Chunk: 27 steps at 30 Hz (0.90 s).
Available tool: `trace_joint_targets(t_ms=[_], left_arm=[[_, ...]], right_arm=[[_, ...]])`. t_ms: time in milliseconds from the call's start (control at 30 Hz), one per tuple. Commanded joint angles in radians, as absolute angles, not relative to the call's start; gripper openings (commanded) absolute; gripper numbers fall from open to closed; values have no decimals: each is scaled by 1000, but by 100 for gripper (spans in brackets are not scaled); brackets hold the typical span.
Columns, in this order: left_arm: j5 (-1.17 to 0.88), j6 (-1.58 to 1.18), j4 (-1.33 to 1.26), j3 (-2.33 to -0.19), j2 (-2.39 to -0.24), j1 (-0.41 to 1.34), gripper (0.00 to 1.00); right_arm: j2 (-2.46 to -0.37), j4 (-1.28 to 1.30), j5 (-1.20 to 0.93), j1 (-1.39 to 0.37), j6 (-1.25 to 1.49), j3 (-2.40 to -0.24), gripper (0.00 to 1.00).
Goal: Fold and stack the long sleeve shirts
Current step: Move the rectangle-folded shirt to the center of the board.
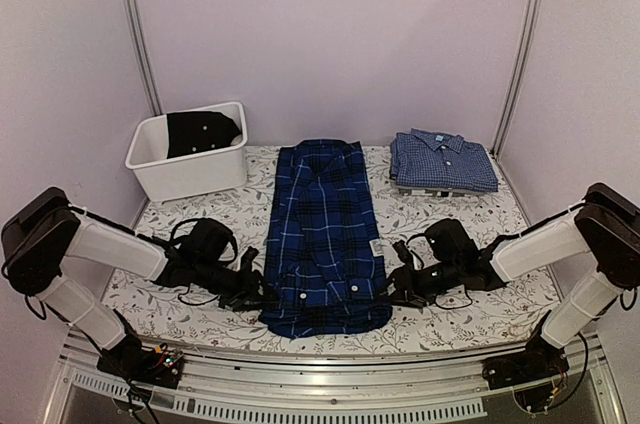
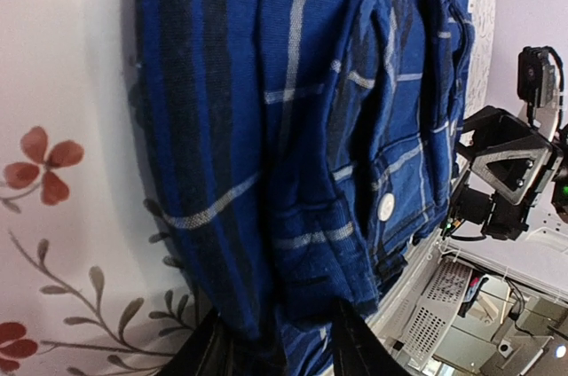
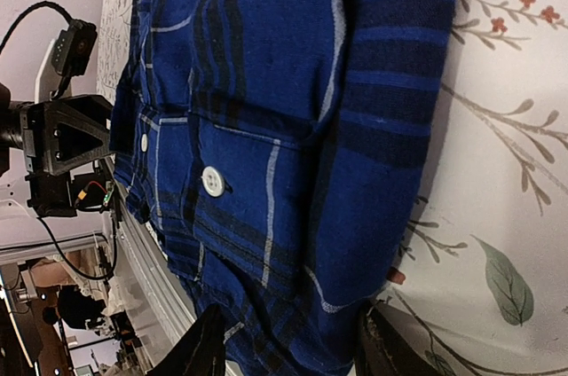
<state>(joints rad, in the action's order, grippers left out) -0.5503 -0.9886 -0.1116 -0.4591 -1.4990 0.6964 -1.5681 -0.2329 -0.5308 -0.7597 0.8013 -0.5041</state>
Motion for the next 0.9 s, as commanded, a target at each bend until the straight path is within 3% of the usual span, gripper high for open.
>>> trace_joint_targets(t_ms=[0,300,467,633,867], left_arm=[[-527,-998,-80,-471,-1550,720,37],[-545,-1044,-122,-452,-1579,763,31],[-545,-1053,-104,-417,-1567,768,38],[-528,-1060,-73,-403,-1532,769,52],[-534,-1074,-114,-433,-1583,773,48]], right_arm=[[-1607,-229,-530,-771,810,-510,49],[-1633,-255,-543,-791,821,-513,49],[-1637,-263,-542,-805,828,-503,49],[-1631,-277,-535,-807,838,-491,49],[-1640,-292,-537,-807,844,-504,49]])
